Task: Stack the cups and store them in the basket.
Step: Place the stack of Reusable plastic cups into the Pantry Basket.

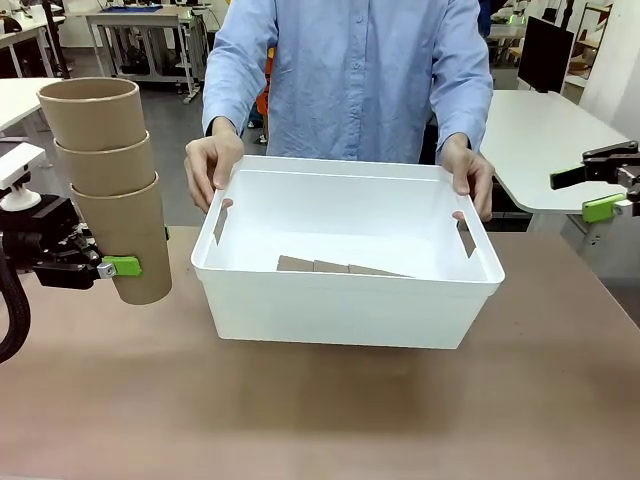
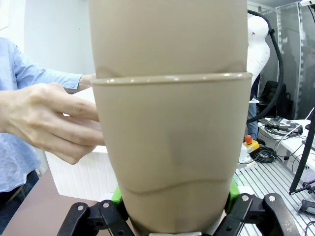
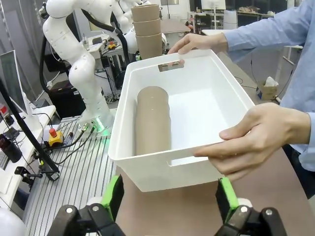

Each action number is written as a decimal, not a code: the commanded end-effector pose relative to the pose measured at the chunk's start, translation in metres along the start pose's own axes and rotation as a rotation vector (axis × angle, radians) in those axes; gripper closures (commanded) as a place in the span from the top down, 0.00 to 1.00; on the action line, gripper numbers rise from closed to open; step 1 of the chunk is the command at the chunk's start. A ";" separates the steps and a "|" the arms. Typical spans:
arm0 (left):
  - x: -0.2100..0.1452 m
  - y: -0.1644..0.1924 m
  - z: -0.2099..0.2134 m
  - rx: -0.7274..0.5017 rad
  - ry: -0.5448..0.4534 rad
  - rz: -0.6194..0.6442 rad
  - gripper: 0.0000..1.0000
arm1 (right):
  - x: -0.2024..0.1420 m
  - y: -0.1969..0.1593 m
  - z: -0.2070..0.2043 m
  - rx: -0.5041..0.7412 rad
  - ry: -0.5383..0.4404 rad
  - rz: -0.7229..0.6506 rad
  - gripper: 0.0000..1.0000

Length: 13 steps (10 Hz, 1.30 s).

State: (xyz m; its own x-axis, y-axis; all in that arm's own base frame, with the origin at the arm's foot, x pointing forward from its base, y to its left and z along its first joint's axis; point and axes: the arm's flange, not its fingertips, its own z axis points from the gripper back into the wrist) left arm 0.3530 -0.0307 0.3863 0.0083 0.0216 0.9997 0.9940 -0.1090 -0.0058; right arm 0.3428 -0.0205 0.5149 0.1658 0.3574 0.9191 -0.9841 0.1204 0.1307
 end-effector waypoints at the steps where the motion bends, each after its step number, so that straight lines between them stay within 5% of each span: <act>1: 0.004 0.000 0.000 0.000 -0.009 -0.003 0.83 | 0.003 0.000 0.000 -0.010 0.000 -0.017 1.00; 12: 0.000 0.000 0.000 0.000 0.000 0.000 0.83 | 0.003 0.000 0.000 -0.010 0.000 -0.017 1.00; 13: 0.021 -0.006 -0.001 0.072 0.013 -0.011 0.83 | 0.003 0.000 0.000 -0.010 0.000 -0.017 1.00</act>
State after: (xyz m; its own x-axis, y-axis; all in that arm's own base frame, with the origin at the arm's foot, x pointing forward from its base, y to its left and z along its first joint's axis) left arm 0.3551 -0.0286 0.3890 0.0024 0.0127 0.9999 0.9960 -0.0893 -0.0012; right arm 0.3428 -0.0210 0.5148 0.1666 0.3574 0.9190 -0.9839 0.1221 0.1309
